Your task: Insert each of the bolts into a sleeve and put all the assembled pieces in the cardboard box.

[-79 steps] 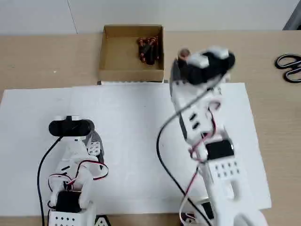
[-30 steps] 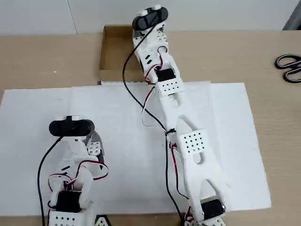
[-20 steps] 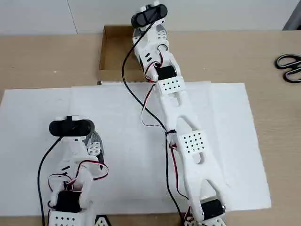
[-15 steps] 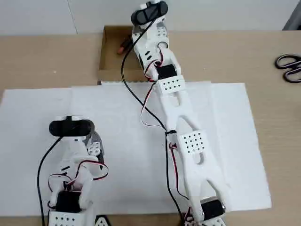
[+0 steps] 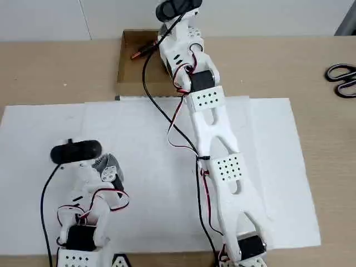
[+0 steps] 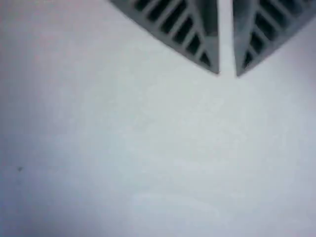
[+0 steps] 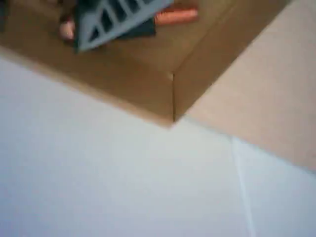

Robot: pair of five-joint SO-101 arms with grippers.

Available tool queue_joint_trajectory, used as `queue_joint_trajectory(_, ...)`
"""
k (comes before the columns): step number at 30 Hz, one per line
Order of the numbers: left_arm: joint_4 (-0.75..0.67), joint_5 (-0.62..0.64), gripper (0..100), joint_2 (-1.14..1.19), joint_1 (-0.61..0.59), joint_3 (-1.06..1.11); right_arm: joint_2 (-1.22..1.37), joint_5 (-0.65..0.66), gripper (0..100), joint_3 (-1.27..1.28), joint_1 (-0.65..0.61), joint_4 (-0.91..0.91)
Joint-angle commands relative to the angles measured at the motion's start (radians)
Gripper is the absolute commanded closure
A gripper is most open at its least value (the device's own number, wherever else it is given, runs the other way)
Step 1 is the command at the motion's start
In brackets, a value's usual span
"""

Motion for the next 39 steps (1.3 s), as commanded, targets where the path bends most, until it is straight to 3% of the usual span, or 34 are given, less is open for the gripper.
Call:
queue_joint_trajectory(1,0.021,0.034,99,-0.012,-0.005,-0.004,-0.117,0.011,98.9,-0.048,0.027,0.068)
queue_joint_trajectory(9,0.021,0.018,99,-0.012,-0.002,-0.004,-0.28,0.009,99.6,-0.046,0.054,0.374)
queue_joint_trajectory(16,0.015,-0.206,99,-0.014,0.003,-0.008,-0.424,0.008,99.6,-0.046,0.094,0.711)
queue_joint_trajectory(21,0.015,-0.222,99,-0.014,0.003,-0.01,-0.509,-0.051,99.6,-0.046,0.111,0.889)
queue_joint_trajectory(34,0.015,-0.219,99,-0.014,-0.005,-0.01,-0.756,-0.046,99.6,-0.038,0.188,0.943)
queue_joint_trajectory(39,0.015,-0.219,99,-0.014,-0.005,-0.01,-0.941,-0.044,99.7,0.18,0.217,0.943)
